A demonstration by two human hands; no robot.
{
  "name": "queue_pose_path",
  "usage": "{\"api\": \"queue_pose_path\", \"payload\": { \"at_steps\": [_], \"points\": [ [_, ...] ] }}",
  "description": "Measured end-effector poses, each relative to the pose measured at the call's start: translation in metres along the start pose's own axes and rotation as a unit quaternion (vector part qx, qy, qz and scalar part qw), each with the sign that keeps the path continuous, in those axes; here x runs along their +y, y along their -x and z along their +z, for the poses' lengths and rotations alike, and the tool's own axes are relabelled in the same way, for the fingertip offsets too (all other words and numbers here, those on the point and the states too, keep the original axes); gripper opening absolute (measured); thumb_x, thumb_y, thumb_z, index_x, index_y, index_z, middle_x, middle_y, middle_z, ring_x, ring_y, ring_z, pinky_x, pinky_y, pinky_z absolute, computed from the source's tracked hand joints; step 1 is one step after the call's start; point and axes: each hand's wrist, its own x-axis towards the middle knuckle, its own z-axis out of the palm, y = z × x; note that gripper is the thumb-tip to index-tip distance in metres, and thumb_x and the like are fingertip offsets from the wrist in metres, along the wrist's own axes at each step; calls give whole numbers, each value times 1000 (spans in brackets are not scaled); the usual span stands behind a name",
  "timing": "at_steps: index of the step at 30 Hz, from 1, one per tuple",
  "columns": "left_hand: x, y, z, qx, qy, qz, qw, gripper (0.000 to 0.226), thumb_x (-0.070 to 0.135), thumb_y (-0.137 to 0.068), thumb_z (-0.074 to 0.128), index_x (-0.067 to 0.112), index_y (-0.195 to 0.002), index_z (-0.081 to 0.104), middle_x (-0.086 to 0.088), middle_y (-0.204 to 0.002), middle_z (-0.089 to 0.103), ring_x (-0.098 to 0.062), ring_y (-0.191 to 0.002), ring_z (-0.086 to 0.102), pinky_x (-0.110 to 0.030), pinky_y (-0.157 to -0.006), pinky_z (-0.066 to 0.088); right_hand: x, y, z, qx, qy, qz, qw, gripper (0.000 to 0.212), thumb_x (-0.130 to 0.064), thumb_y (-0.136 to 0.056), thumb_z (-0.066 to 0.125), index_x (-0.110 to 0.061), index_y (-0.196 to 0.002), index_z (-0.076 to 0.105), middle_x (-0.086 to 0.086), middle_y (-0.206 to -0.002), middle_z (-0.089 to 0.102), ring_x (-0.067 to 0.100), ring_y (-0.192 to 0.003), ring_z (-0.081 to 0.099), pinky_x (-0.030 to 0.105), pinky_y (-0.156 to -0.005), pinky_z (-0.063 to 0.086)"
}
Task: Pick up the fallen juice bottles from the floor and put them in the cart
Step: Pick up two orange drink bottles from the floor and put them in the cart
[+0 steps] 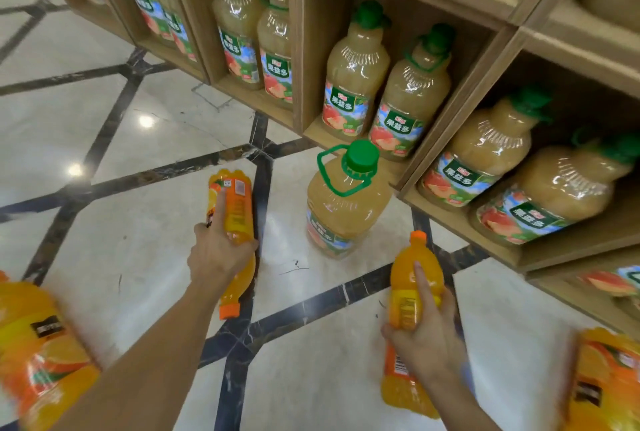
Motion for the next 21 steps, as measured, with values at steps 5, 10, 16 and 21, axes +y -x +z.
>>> {"api": "queue_pose_path", "payload": {
  "at_steps": [5,10,16,21],
  "points": [
    [-3,77,-52,-27,126,-12,992,110,43,-79,82,60,-152,1,-15,-129,55,-42,-112,59,-55,-94,54,-51,52,-81,26,-30,-91,995,119,-41,-75,82,-69,-144,-10,-4,-166,5,39,-139,42,51,-95,49],
    [37,170,-163,-18,260,-15,965,110,33,-79,85,51,-157,9,-8,-142,52,-32,-123,54,-47,-97,47,-120,129,-205,73,0,-200,977,120,-39,-72,84,-72,-143,-7,-7,-166,5,43,-136,41,50,-88,50],
    [96,295,-363,42,402,32,914,106,22,-79,86,52,-155,19,13,-131,46,-13,-115,50,-36,-94,47,-224,258,-352,67,2,-319,945,118,-42,-73,84,-73,-140,-9,-4,-167,5,37,-137,43,44,-81,49],
    [117,410,-545,146,485,42,862,101,18,-78,86,51,-153,27,11,-137,53,-16,-120,57,-42,-100,52,-319,374,-459,39,-14,-425,904,118,-37,-73,85,-69,-146,-2,-2,-167,6,40,-134,47,47,-84,50]
  ]
}}
